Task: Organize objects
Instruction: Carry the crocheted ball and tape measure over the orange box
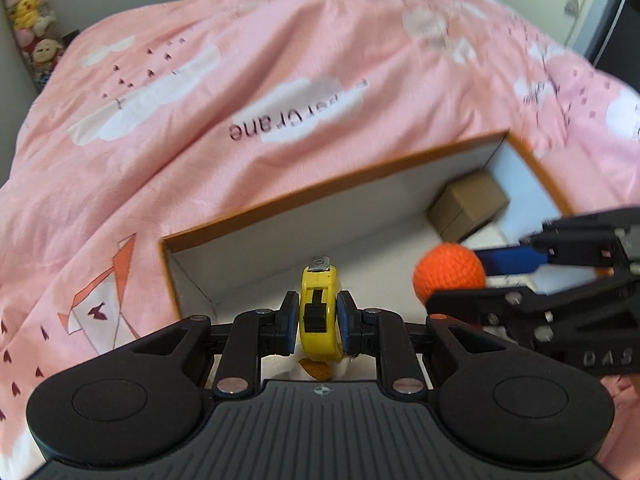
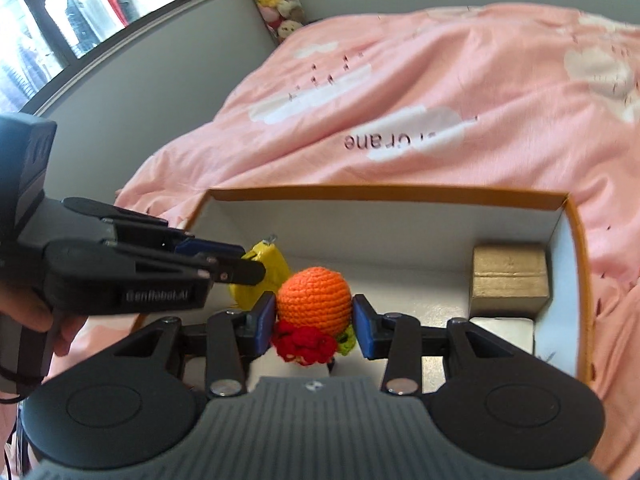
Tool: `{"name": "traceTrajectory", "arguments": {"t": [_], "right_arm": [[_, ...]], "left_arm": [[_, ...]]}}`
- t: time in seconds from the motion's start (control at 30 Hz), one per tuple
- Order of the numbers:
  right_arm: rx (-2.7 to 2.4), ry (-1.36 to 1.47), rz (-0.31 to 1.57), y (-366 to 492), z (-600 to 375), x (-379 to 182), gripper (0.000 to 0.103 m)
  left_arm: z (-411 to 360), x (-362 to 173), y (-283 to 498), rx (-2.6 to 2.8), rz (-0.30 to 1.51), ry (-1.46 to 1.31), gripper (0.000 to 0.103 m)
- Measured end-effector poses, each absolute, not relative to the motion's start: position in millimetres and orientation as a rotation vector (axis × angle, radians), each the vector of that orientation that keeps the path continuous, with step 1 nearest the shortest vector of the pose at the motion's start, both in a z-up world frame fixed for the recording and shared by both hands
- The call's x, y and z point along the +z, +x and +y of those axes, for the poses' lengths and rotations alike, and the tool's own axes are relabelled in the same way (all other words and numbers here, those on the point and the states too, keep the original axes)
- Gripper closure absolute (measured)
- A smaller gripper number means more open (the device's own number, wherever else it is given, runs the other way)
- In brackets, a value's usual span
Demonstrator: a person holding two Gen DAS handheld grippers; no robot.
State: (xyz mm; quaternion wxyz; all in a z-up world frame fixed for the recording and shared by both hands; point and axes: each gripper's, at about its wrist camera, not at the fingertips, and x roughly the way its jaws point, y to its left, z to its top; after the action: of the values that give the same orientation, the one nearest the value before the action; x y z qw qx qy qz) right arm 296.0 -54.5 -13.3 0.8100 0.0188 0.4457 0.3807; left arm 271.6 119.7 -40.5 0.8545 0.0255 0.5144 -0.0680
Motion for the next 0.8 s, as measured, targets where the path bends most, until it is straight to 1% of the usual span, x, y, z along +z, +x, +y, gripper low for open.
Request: {"name": "traceTrajectory", "arguments": {"t": [0.33, 0.57, 0.6, 0.63, 0.8], "right_arm": [[0.798, 0.118, 1.043, 324.6, -52.5, -44.5, 0.06], [0.8, 0.108, 1.059, 323.5, -50.9, -49.8, 0.06], [0.801, 0.105, 1.06, 323.3, -49.7, -50.0, 0.06], [0.803, 0.102, 1.06, 323.0, -48.3, -50.1, 0.06], [0.824, 0.12, 1.08, 324.4, -42.4, -50.5, 0.06]], "left_arm": [[117.7, -65.0, 287.2, -0.163, 1.161, 0.123, 0.081], [107.4, -59.3, 277.7, -0.115, 1.119, 0.3, 0.079], [106.4, -57.6, 275.9, -0.101, 1.108, 0.322, 0.078], [106.4, -55.5, 273.7, -0.09, 1.093, 0.333, 0.074], [125.3, -33.7, 261.1, -0.103, 1.014, 0.191, 0.074]]}}
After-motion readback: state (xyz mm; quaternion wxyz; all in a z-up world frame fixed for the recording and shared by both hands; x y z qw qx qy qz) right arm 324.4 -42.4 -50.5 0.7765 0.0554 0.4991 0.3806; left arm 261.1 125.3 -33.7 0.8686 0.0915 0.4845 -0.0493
